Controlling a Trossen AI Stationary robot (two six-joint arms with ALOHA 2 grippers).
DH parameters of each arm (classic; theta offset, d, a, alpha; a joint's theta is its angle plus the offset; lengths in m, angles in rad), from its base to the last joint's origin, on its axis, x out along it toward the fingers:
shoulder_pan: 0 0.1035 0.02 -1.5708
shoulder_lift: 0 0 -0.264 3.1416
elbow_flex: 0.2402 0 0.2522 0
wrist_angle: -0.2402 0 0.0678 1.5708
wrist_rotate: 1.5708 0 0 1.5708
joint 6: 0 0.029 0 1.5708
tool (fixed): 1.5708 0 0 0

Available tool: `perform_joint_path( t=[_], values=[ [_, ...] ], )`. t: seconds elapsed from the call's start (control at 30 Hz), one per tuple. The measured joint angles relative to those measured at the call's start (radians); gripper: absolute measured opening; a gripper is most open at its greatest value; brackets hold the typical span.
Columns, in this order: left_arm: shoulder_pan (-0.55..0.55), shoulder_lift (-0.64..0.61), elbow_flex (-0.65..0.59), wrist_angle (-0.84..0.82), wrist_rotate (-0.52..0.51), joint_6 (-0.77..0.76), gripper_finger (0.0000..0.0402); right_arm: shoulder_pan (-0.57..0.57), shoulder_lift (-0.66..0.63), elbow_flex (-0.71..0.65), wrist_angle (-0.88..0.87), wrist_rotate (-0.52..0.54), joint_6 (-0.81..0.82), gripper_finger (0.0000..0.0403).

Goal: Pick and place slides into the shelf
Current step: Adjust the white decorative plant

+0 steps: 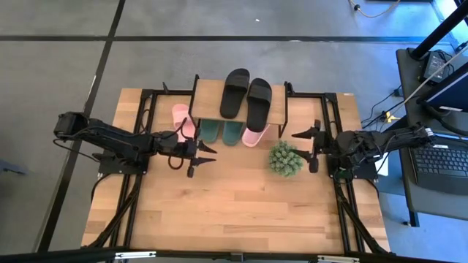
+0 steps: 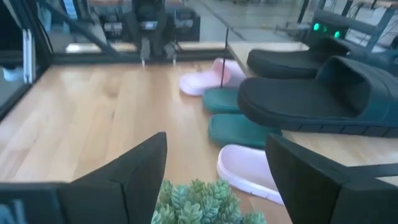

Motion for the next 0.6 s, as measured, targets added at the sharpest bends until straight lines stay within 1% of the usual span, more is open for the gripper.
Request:
perform_joint_path(
  t=[0.17, 0.3, 0.47, 0.6],
  values=[
    [0.0, 0.048, 0.0, 0.027, -0.082, -0.043, 0.0123, 0.0, 0.106, 0.109, -0.09, -0.001, 0.026, 0.0272],
    [0.0, 0.161, 0.02, 0.12, -0.086, -0.081, 0.0123, 0.0, 0.175, 0.233, -0.327, -0.001, 0.151, 0.0272],
    [0.005, 0.36, 0.142, 0.13, -0.09, -0.099, 0.0123, 0.0, 0.254, 0.369, -0.615, -0.001, 0.362, 0.0272],
    [0.02, 0.516, 0.257, 0.13, -0.112, -0.106, 0.0123, 0.0, 0.307, 0.419, -0.781, -0.003, 0.501, 0.0272]
  ],
)
